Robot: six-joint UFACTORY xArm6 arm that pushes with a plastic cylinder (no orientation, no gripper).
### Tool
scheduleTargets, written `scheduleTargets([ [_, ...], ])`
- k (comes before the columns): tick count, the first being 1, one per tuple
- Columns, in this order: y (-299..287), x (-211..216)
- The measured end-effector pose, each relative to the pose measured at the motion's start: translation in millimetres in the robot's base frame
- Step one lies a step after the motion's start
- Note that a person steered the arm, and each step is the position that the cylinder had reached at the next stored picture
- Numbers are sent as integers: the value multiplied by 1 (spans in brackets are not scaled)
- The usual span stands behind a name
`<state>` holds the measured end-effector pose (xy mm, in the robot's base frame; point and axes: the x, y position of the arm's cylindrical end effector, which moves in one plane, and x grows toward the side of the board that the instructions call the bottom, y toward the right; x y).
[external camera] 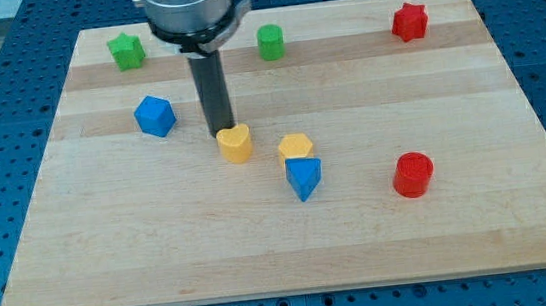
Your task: Push the blue cube downwards
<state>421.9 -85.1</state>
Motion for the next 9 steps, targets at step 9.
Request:
scheduleTargets([
  [9, -92, 56],
])
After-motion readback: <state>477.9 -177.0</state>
